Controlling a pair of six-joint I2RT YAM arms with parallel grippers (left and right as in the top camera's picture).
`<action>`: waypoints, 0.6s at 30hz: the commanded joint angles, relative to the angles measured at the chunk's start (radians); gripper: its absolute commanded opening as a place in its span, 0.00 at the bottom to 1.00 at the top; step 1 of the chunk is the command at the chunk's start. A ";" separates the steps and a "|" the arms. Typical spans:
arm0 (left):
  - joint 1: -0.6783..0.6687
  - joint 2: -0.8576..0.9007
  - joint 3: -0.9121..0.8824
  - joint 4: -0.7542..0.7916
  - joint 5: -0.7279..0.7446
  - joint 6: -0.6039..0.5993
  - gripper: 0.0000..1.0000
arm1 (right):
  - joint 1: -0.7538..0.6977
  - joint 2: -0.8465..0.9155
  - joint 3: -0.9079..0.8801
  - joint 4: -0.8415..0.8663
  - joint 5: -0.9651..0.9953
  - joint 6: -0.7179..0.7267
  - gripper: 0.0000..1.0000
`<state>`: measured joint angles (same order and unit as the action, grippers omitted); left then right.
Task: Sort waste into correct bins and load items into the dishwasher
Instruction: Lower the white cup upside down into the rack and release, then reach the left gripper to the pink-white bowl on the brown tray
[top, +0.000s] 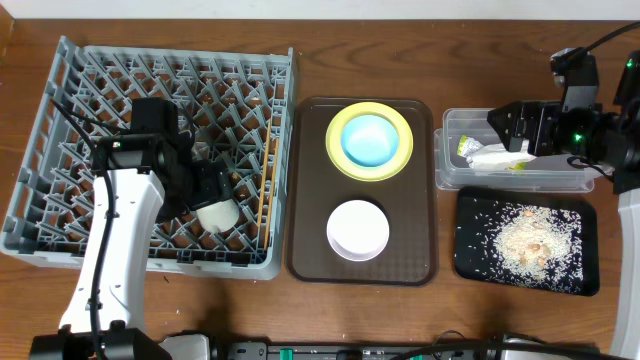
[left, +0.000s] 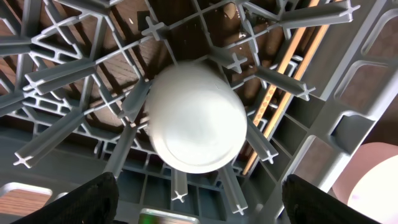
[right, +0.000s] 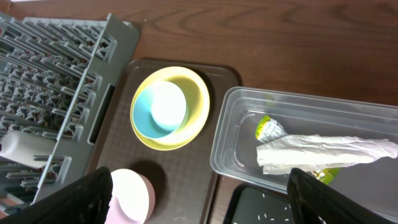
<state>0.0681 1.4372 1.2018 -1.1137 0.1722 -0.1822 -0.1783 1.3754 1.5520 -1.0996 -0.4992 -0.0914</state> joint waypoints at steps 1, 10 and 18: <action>-0.002 0.004 0.013 0.001 -0.016 0.006 0.86 | 0.005 0.001 -0.002 -0.001 0.001 -0.011 0.88; -0.002 -0.100 0.092 0.056 0.116 0.006 0.83 | 0.251 0.051 -0.002 0.004 0.027 -0.116 0.81; 0.002 -0.223 0.092 0.045 0.076 0.005 0.88 | 0.547 0.254 -0.002 0.029 0.188 -0.103 0.63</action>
<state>0.0681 1.2533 1.2675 -1.0630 0.2749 -0.1825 0.2806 1.5539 1.5520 -1.0706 -0.3672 -0.1883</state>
